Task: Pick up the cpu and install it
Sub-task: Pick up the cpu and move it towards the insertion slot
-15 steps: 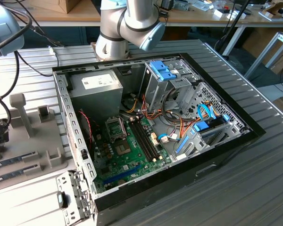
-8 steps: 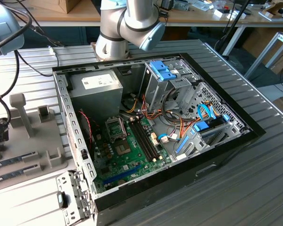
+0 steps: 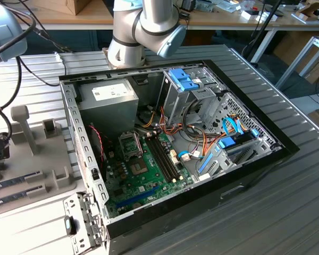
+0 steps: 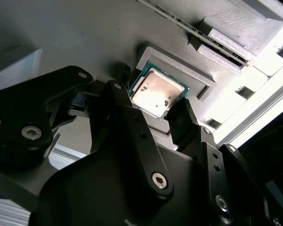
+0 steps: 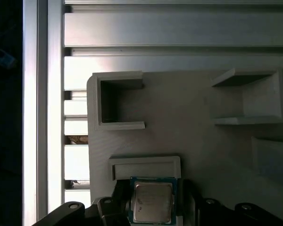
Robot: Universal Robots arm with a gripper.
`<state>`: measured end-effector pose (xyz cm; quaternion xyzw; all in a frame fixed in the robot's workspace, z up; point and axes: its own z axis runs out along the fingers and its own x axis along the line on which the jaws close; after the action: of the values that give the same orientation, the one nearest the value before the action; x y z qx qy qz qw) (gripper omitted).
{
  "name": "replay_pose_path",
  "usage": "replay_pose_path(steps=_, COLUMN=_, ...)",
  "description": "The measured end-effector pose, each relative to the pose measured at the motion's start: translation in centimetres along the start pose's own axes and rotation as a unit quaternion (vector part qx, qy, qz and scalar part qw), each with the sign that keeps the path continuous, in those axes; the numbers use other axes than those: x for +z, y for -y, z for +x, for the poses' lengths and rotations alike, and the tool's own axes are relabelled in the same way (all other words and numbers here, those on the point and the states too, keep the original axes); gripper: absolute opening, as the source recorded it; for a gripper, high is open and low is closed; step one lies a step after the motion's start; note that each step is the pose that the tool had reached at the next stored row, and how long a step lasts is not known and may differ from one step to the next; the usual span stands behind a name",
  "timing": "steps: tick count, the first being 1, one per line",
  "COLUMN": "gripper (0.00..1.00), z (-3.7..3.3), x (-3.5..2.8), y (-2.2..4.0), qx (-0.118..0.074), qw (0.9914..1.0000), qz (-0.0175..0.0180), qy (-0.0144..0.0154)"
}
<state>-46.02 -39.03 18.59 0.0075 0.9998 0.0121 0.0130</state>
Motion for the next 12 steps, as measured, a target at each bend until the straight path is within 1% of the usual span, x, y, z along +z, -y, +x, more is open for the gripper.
replay_pose_path(steps=2, gripper=0.59, z=0.14, x=0.0, y=0.0, qx=0.0, qw=1.0, qz=0.0, qy=0.0)
replay_pose_path(steps=8, gripper=0.59, z=0.16, x=0.0, y=0.0, qx=0.0, qw=1.0, qz=-0.0001, qy=0.0)
replay_pose_path(steps=9, gripper=0.51, z=0.16, x=0.0, y=0.0, qx=0.0, qw=1.0, qz=-0.0001, qy=0.0)
replay_pose_path(steps=10, gripper=0.51, z=0.16, x=0.0, y=0.0, qx=0.0, qw=1.0, qz=-0.0001, qy=0.0)
replay_pose_path(steps=11, gripper=0.47, z=0.16, x=0.0, y=0.0, qx=0.0, qw=1.0, qz=-0.0001, qy=0.0)
replay_pose_path(steps=12, gripper=0.47, z=0.16, x=0.0, y=0.0, qx=0.0, qw=1.0, qz=-0.0001, qy=0.0)
